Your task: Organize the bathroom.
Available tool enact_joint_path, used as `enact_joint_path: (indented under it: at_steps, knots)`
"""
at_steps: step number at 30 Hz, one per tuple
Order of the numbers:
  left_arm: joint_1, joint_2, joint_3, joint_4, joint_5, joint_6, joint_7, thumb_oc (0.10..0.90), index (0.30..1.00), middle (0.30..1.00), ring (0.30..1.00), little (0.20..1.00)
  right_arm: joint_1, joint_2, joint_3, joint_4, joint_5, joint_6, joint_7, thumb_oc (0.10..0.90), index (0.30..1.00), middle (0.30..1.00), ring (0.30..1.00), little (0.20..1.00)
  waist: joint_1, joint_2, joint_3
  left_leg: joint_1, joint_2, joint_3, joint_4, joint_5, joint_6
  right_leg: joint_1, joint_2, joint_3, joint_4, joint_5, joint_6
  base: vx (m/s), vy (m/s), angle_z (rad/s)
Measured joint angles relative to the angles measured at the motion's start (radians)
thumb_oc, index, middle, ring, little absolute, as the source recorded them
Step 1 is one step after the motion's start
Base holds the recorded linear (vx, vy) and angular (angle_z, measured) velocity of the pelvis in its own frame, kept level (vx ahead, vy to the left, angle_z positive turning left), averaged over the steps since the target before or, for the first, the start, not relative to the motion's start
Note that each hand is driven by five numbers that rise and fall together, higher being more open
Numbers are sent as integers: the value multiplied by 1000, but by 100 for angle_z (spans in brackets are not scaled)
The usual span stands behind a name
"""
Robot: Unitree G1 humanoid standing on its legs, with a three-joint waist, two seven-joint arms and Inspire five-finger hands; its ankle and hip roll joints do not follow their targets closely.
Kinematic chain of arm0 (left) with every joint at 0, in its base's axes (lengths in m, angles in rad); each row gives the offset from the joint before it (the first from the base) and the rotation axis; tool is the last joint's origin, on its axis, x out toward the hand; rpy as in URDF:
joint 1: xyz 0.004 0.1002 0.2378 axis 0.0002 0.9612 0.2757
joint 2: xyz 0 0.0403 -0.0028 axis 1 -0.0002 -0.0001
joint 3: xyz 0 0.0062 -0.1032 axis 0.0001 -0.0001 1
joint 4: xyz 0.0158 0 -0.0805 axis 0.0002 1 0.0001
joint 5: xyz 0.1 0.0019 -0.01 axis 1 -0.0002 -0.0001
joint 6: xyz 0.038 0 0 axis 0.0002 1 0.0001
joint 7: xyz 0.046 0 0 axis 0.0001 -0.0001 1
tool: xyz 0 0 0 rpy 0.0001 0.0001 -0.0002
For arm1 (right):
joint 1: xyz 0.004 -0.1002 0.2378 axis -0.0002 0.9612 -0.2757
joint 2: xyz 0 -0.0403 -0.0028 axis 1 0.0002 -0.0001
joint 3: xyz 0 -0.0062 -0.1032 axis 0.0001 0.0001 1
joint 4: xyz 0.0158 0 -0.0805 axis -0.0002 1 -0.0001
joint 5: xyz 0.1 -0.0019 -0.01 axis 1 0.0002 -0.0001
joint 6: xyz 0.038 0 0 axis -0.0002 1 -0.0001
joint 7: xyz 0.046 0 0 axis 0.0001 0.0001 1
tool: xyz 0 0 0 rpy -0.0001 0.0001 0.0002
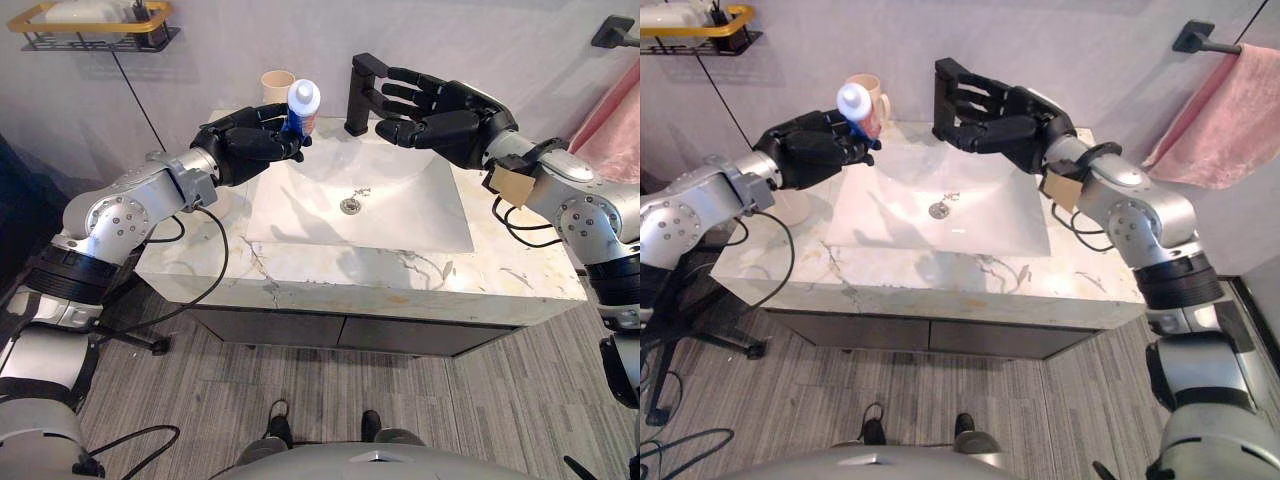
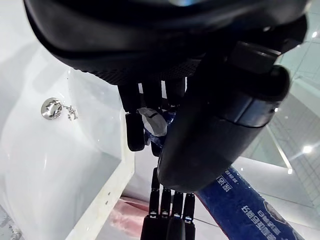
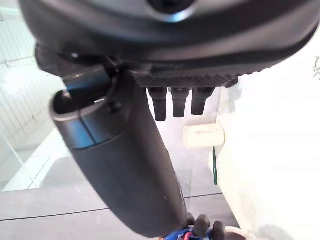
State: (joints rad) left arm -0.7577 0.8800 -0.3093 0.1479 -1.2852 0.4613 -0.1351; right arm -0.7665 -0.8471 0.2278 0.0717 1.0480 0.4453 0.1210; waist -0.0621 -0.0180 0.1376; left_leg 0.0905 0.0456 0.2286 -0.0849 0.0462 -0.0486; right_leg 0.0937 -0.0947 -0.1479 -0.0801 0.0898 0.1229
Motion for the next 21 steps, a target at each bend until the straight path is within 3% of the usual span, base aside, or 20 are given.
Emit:
enact_joint_path:
  at_steps: [5,6,9,12,21]
  knots:
    - [0,0,0,0,0,0,0,400,300,300,300,300,-3,11,0,-8,30,0,-1,800,900,900,900,900,3,0,0,0,0,-1,0,0,0,1,0,-2,0,0,0,1,1,1]
    - [-3,0,0,0,0,0,0,400,300,300,300,300,-9,69,1,-30,79,-1,2,800,900,900,900,900,8,1,-1,1,0,-4,0,1,0,3,0,-6,0,0,0,5,6,4]
    - [-11,-1,0,3,0,0,0,400,300,300,300,300,-13,78,6,-42,103,-1,3,800,900,900,900,900,15,1,-1,1,0,-6,0,1,0,5,0,-9,0,0,0,11,13,3]
    - [-73,-21,-9,16,-1,0,2,400,300,300,300,300,-74,157,90,-90,107,-2,-1,800,900,900,900,900,31,4,-2,7,2,-14,1,2,0,14,-1,-16,0,0,-1,14,-2,5]
    - [-99,-18,-10,34,-1,-3,2,400,300,300,300,300,-102,145,95,-98,102,-7,-19,800,900,900,900,900,55,5,-3,7,0,-16,0,3,0,15,-5,-17,0,0,-1,3,0,2]
